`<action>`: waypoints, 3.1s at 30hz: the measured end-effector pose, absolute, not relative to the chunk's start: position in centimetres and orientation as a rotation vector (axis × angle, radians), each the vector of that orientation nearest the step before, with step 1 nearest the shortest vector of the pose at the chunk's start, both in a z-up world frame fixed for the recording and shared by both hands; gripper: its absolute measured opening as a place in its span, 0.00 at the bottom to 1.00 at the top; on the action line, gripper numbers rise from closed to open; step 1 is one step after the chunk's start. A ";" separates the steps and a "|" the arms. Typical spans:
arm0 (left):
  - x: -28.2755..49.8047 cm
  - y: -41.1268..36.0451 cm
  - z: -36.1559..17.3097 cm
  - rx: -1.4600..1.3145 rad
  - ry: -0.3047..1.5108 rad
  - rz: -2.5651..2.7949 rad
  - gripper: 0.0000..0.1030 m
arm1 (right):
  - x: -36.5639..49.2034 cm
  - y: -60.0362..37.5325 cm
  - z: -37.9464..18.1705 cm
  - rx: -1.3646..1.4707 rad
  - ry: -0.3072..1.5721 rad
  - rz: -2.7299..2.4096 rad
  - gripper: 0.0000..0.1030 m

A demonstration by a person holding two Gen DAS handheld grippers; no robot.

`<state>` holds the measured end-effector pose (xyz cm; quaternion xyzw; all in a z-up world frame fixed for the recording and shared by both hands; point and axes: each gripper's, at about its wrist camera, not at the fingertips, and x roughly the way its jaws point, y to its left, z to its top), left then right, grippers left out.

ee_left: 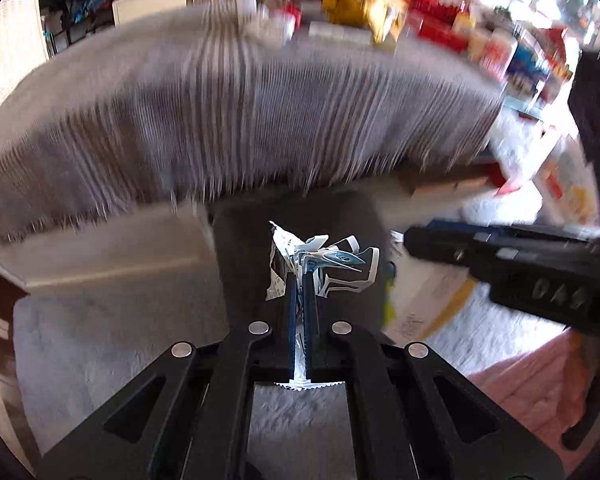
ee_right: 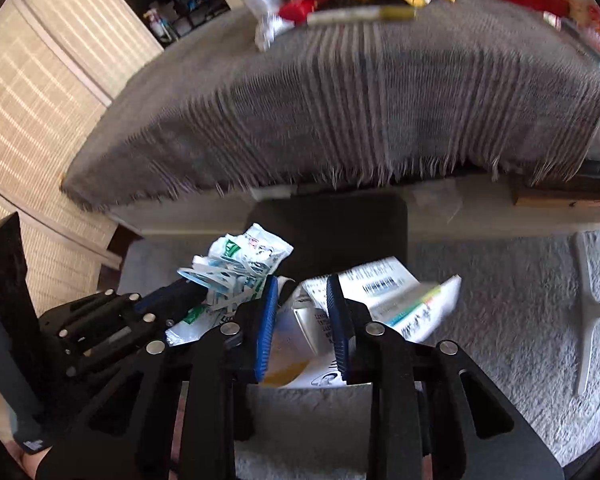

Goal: Collect trash
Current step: 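Lower both held items into the grey bin and open both grippers, then grasp the white marker with the right gripper while the left gripper grasps the white receipt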

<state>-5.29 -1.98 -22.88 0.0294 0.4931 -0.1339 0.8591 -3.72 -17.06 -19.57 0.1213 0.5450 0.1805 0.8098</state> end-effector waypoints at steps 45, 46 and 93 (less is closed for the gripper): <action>-1.0 -0.6 -15.0 0.046 0.925 -0.241 0.81 | 2.9 -23.1 -11.2 0.206 0.954 0.157 0.97; -0.5 -0.6 -14.7 0.049 0.919 -0.234 0.81 | 3.4 -23.2 -10.8 0.202 0.944 0.152 0.97; 15.7 -5.1 -15.1 0.062 0.921 -0.195 0.54 | 10.4 -23.4 -14.5 0.120 0.960 0.341 0.12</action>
